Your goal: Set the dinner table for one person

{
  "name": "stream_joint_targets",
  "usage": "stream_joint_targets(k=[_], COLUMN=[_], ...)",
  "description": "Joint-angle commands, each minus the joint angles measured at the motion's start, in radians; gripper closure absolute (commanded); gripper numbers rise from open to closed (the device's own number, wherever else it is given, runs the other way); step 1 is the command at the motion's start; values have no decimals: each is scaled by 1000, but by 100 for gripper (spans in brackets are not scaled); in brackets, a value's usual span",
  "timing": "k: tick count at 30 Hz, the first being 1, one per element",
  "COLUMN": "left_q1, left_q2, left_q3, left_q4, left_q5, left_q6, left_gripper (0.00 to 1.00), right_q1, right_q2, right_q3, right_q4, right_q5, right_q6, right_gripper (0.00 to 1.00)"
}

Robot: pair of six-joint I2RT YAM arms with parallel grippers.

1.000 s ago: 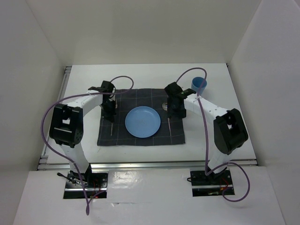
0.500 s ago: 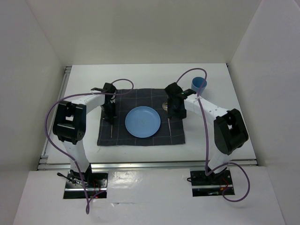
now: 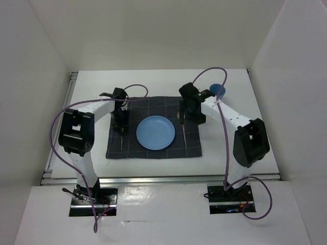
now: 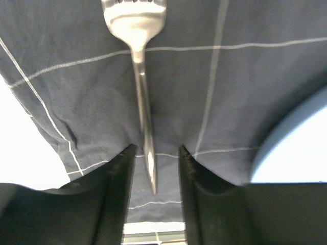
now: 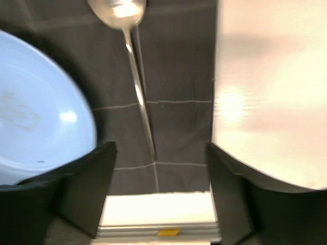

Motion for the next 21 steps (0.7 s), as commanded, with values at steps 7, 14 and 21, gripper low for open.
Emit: stream_joint_targets(k=[7,14,21], left_q1=[-8,-8,-8], left_q2=[-105,-207,-241], left_q3=[131,205,205], left_q4=[-86,-33,-8], left_q5=[-3,-47,-118], left_q6=[39,147,170], left_gripper=[50,50,50], right_q1=[-377,-572,-643], right_q2=[-28,120,292], right_q3=[344,479,576], right_q4=[-117,-35,-6], right_q5=[-87,-200,-250], right_q6=[-55,-140,-178], right_gripper=[16,19,24])
